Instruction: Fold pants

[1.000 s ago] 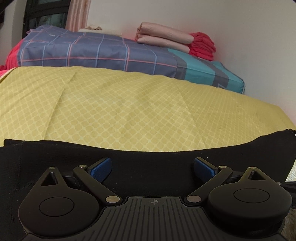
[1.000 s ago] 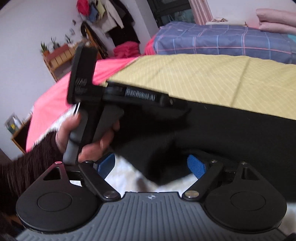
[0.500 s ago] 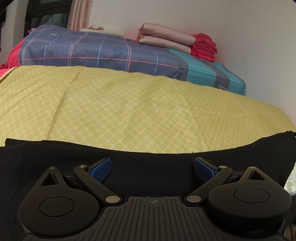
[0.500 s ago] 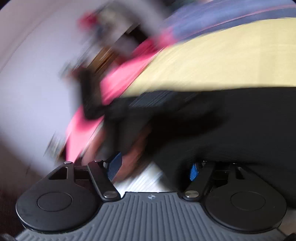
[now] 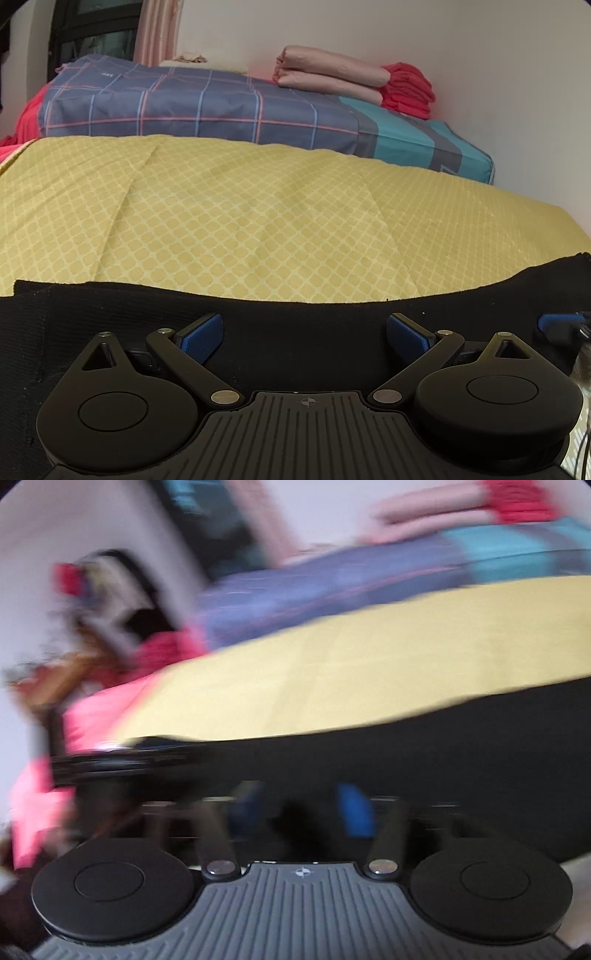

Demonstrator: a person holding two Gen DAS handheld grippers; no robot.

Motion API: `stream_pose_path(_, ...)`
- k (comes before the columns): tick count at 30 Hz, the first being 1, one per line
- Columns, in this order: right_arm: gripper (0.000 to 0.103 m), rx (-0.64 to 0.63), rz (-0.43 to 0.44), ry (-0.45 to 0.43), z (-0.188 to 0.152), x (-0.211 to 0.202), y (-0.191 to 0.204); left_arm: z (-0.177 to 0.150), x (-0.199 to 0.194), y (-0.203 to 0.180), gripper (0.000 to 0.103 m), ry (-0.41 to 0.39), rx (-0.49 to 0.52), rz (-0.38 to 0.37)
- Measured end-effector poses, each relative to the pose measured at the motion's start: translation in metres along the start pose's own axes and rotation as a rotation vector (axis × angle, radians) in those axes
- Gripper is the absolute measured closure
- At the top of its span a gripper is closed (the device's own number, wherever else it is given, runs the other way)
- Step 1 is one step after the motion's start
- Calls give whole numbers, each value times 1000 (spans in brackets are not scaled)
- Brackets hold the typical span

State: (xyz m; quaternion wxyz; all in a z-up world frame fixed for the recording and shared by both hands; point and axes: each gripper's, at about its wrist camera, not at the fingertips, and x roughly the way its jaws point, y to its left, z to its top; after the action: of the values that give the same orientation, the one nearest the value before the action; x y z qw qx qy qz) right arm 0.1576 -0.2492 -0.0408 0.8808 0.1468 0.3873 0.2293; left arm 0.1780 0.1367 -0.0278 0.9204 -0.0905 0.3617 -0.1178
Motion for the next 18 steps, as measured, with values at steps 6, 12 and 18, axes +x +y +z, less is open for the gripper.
stream_pose_path(6,102,336,-144,-211,22,-56,-129,-1,1,-1,0,-1,11,7)
stream_pose_path(12,103,536,-269,-395,33,-109,-235,-2,2,-4,0,-2,28,20)
stream_pose_path(18,68,652,-583,-602,35,-166,-246,-2,3,-7,0,-2,42,33)
